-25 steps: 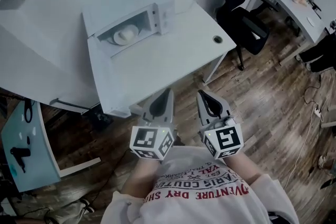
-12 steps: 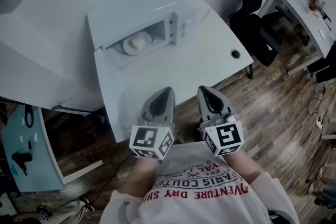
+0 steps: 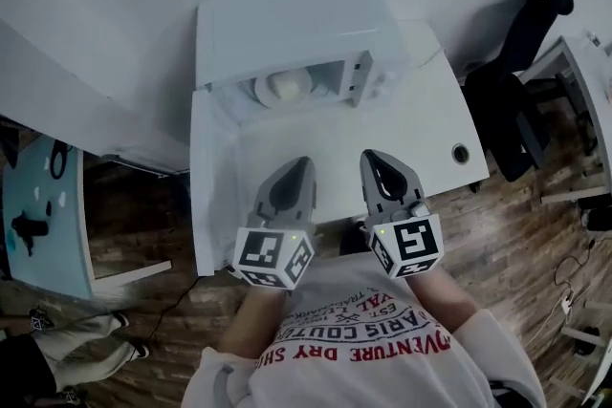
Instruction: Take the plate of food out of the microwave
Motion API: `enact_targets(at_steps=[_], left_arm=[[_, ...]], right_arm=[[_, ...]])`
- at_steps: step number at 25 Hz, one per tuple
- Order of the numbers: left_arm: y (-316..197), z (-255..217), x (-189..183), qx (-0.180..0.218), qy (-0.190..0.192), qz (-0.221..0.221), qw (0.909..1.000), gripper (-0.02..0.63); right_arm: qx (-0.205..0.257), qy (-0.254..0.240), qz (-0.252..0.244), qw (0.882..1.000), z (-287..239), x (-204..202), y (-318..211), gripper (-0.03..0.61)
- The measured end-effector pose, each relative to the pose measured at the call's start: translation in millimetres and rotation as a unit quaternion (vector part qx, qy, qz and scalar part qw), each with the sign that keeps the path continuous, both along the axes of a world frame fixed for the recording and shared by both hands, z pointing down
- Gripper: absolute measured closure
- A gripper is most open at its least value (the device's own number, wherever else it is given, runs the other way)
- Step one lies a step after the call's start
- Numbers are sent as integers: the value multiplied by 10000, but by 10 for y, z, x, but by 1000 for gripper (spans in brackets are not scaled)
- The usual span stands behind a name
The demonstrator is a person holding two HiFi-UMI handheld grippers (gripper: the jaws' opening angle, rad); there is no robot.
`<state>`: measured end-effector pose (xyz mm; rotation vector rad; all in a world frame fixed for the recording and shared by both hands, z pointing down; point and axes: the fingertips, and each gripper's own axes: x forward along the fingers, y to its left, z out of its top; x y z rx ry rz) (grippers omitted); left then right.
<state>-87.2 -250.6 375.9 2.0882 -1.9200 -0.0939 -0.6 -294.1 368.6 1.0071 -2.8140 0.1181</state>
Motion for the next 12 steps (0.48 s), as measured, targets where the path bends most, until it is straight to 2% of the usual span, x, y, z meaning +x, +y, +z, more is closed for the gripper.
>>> enact_targets(at_steps=[5, 12], left_arm=[[-282, 71, -165, -66, 112, -767, 9970, 606], [-507, 397, -260, -400, 281, -1533, 9870, 606]], right_arm=[[-59, 78, -669, 9977, 55, -198, -413, 566], [-338, 243, -1477, 9881, 344, -416, -815, 566]])
